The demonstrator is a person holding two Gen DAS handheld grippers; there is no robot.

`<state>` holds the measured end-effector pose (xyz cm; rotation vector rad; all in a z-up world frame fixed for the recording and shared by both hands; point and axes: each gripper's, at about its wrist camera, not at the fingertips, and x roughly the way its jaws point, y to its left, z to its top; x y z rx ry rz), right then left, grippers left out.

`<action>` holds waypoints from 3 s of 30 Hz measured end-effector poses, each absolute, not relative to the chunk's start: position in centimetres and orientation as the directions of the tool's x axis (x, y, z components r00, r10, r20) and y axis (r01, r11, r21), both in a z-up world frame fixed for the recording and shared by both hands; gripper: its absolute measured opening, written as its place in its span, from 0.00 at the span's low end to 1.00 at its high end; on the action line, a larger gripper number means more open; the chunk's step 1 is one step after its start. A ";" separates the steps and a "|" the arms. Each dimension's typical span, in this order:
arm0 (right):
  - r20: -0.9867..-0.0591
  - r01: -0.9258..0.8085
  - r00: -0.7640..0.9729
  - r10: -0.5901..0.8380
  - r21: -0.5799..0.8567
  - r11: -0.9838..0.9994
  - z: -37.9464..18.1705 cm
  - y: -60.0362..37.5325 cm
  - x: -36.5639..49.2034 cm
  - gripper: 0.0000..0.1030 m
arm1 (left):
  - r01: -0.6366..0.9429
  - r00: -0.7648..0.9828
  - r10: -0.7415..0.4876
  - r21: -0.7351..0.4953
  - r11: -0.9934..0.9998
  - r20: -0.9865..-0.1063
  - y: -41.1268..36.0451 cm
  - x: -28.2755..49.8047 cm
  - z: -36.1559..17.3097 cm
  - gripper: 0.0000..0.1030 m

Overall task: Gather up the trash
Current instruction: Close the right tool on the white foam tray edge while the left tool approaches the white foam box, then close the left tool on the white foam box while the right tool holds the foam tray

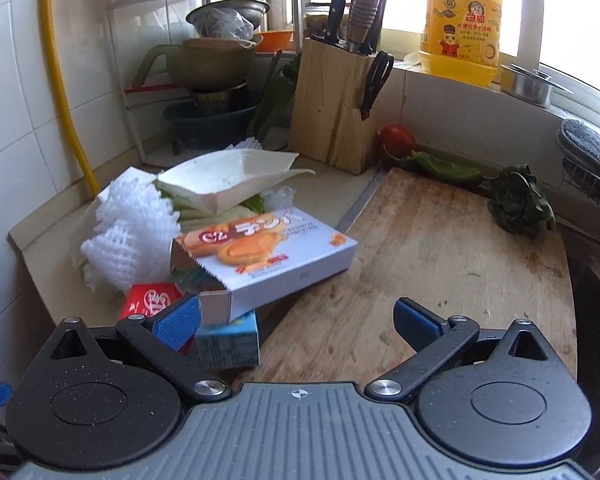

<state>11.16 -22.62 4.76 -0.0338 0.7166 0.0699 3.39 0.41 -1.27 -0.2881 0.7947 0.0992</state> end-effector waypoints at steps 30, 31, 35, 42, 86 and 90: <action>-0.721 -0.071 0.651 0.237 0.253 0.965 4.0 -23.1 25.2 1.00 | 0.087 0.845 0.024 0.182 0.979 -0.534 2.8 15.6 0.4 0.94; -0.728 -0.066 0.640 0.244 0.264 0.962 3.8 -23.1 25.5 1.00 | 0.133 0.845 0.012 0.233 0.963 -0.535 2.5 15.8 0.1 0.94; -0.750 -0.049 0.612 0.249 0.279 0.959 3.0 -22.9 26.5 1.00 | 0.248 0.858 -0.003 0.410 0.878 -0.513 1.7 16.6 -1.3 0.94; -0.770 -0.046 0.571 0.285 0.316 0.948 2.2 -22.3 28.2 1.00 | 0.361 0.833 -0.067 0.449 0.817 -0.548 1.2 19.9 -2.9 0.94; -0.724 0.005 0.516 0.458 0.538 0.843 1.2 -23.2 30.8 0.18 | 0.469 0.691 -0.301 0.091 0.879 -0.657 4.9 29.1 -0.4 0.66; -0.704 0.025 0.534 0.467 0.566 0.824 1.6 -24.3 30.7 0.18 | 0.451 0.672 -0.337 0.004 0.892 -0.659 6.2 30.2 -0.1 0.67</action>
